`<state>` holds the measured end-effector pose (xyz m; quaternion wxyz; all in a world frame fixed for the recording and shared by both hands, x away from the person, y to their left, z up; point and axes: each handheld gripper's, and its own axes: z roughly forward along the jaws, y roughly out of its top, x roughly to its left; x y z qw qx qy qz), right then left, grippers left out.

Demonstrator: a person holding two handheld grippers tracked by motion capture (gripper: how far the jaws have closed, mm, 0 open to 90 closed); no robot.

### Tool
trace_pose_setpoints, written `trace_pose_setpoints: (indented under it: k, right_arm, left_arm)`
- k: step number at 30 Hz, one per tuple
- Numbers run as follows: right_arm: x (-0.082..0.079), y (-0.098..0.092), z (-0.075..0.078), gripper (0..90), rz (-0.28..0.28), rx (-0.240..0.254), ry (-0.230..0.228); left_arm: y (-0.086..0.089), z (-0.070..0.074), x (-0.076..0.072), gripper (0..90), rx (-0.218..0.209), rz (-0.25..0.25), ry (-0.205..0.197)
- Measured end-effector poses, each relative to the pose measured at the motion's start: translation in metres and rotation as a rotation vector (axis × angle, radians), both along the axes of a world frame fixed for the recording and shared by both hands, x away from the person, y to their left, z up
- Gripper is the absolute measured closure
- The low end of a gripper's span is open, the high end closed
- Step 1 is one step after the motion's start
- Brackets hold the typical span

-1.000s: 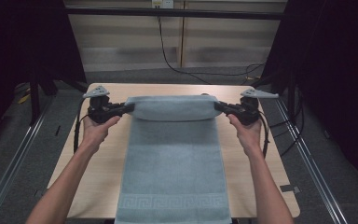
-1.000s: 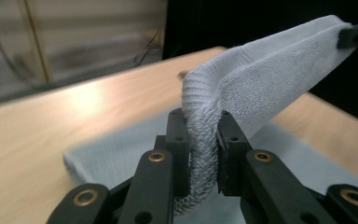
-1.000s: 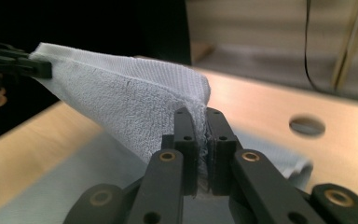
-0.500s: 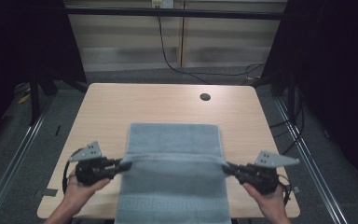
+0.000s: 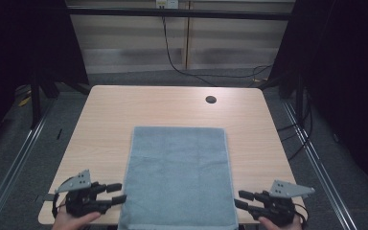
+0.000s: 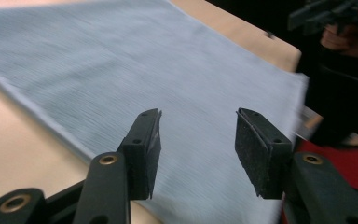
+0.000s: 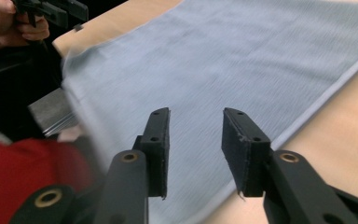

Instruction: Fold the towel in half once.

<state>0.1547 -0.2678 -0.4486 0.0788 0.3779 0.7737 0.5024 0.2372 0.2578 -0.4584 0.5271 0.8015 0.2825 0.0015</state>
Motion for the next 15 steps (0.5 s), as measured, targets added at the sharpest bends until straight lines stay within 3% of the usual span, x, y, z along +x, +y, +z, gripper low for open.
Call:
trace_pose_setpoints:
  k: [2, 4, 6, 7, 9, 12, 15]
  right_arm:
    - [0.025, 0.004, -0.003, 59.2, 0.0, -0.029, -0.001]
    - [0.056, 0.008, -0.008, 56.1, -0.015, -0.056, 0.007]
    - [0.093, 0.011, -0.012, 54.8, -0.036, -0.092, 0.021]
    - [0.105, 0.01, -0.014, 53.0, -0.049, -0.1, 0.023]
    - [0.141, 0.008, -0.019, 51.3, -0.094, -0.099, 0.039]
    - [0.178, 0.006, -0.025, 47.1, -0.146, -0.126, 0.06]
    - [0.212, 0.003, -0.032, 43.7, -0.214, -0.144, 0.074]
  left_arm:
    - [-0.005, -0.005, 0.028, 50.9, 0.01, 0.038, 0.019]
    - [-0.016, -0.014, 0.064, 49.9, 0.08, 0.087, 0.04]
    - [-0.024, -0.019, 0.091, 47.8, 0.11, 0.097, 0.079]
    - [-0.03, -0.022, 0.108, 47.3, 0.158, 0.132, 0.057]
    - [-0.036, -0.026, 0.135, 44.7, 0.166, 0.16, 0.09]
    - [-0.043, -0.029, 0.165, 41.4, 0.208, 0.191, 0.086]
    - [-0.042, -0.036, 0.191, 37.9, 0.18, 0.288, 0.106]
